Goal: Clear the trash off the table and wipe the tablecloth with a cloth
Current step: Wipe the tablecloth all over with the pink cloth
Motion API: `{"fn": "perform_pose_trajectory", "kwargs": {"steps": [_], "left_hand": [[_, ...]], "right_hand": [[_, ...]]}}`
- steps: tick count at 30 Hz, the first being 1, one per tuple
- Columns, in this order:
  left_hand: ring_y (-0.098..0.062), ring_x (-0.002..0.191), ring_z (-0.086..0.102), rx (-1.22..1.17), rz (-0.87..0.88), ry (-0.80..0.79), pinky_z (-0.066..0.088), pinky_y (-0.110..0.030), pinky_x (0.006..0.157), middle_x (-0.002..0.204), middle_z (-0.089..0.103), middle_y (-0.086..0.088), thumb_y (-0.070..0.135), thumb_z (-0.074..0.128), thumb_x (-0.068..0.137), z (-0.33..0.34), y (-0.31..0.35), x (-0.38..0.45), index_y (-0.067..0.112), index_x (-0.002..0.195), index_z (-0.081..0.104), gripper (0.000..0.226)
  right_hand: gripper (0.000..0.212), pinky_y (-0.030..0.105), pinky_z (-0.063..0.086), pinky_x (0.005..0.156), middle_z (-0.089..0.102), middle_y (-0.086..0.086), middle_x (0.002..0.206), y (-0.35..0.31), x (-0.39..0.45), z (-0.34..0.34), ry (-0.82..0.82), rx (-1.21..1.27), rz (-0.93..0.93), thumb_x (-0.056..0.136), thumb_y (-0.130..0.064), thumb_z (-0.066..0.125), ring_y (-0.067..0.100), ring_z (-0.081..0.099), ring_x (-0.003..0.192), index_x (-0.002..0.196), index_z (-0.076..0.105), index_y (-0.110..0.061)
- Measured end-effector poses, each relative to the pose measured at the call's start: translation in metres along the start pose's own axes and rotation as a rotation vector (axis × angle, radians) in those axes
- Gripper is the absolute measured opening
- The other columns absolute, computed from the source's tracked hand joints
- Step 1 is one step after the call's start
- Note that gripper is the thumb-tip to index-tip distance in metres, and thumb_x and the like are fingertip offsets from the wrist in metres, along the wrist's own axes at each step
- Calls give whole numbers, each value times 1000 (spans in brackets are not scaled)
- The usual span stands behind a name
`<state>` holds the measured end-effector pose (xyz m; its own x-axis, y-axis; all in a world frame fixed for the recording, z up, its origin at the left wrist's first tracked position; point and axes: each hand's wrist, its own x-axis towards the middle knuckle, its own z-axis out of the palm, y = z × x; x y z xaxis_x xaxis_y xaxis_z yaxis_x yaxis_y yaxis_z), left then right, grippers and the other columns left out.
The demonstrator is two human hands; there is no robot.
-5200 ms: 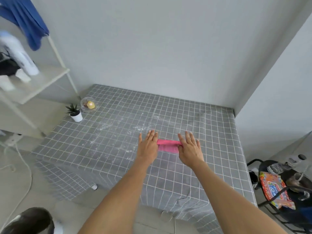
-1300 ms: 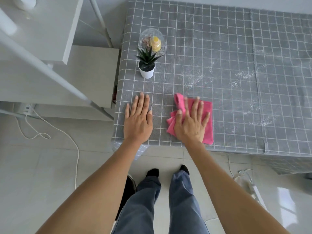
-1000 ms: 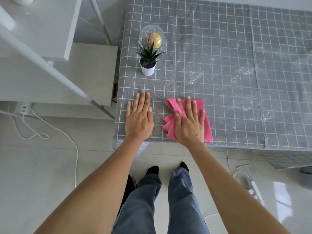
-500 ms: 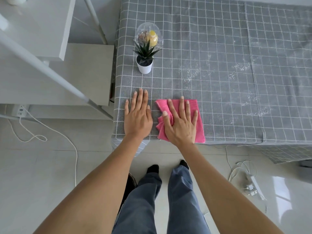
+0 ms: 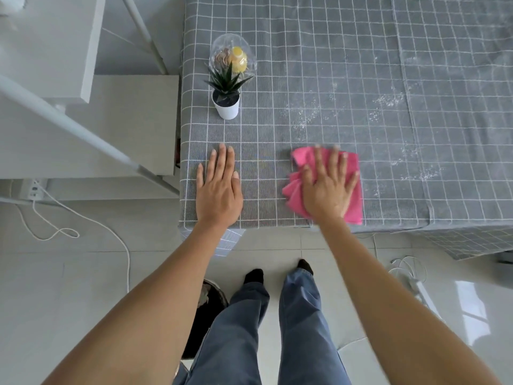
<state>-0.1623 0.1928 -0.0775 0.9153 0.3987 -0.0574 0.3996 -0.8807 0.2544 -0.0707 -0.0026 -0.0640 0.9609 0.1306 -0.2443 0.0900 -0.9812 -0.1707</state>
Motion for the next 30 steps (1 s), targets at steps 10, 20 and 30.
{"fn": "perform_pose_trajectory", "kwargs": {"steps": [10,20,30], "left_hand": [[-12,147,-3,2,-15,16,-3,-40,119,160,-1,4,28,11,100,2,1,1,20,153,2,55],[-12,148,-3,5,-1,11,-2,-40,120,161,0,4,31,5,97,-1,1,0,20,153,2,57],[-12,148,-2,5,-13,4,-1,-41,120,161,1,4,29,12,99,-1,2,0,20,153,3,55]], "right_hand": [[57,50,-16,114,-15,0,160,-29,-6,2,25,94,54,97,-60,10,22,-17,146,150,-4,-44],[53,54,-9,116,-10,1,161,-11,6,-1,23,111,102,100,-52,14,22,-13,147,151,1,-43],[54,49,-13,116,-9,-5,161,-46,-16,8,-38,47,-255,99,-54,17,18,-11,148,150,2,-44]]}}
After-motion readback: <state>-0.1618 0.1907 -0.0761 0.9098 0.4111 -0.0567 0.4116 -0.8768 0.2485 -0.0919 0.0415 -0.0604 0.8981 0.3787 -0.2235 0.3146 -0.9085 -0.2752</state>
